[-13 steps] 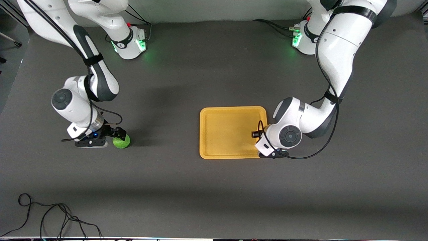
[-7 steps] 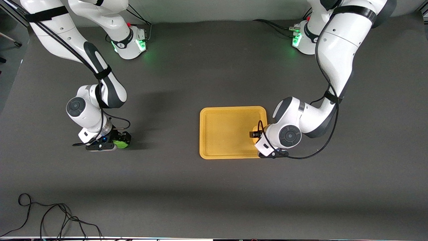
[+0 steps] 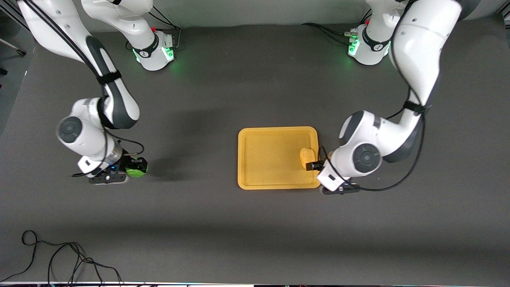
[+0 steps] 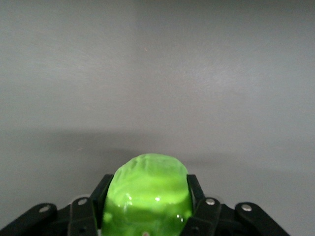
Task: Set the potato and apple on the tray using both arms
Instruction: 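Lower the potato onto the tray while the right gripper grasps the apple, then carry the green apple with the right gripper toward the tray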
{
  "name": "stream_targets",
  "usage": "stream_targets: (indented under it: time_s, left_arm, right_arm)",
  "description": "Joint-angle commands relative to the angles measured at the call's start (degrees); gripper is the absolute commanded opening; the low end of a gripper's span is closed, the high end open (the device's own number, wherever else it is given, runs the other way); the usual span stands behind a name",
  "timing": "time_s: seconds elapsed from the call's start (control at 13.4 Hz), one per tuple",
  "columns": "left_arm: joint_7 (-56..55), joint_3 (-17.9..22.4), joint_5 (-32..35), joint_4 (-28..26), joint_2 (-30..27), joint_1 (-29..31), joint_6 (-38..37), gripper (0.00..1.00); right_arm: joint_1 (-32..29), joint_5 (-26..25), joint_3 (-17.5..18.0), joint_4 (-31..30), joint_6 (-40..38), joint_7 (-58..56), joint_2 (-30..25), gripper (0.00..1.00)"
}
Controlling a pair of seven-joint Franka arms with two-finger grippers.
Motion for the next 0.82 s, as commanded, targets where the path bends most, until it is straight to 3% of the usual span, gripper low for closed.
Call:
stream_targets:
  time_s: [0.0, 0.22, 0.45, 0.74]
  left_arm:
    - [4.5, 0.1, 0.7, -0.7, -5.7, 4.8, -4.4, 1.0]
    - [10.6, 1.3, 7.5, -2.7, -11.7, 7.1, -7.9, 1.0]
    - [24.1, 1.1, 7.1, -6.5, -20.3, 14.2, -11.8, 1.0]
    - [25.8, 1.3, 7.2, -6.4, -22.1, 16.7, -13.3, 1.0]
  right_arm:
    - [0.4, 0.3, -0.1, 8.8, -15.6, -0.7, -4.6, 0.47]
    - [3.3, 0.2, 0.5, 18.8, -27.6, 3.9, -4.9, 0.47]
    - [12.6, -0.3, 0.5, 25.6, -29.2, 16.7, -2.5, 0.47]
    - [27.8, 0.2, 0.5, 36.8, -29.2, 40.1, 7.6, 0.47]
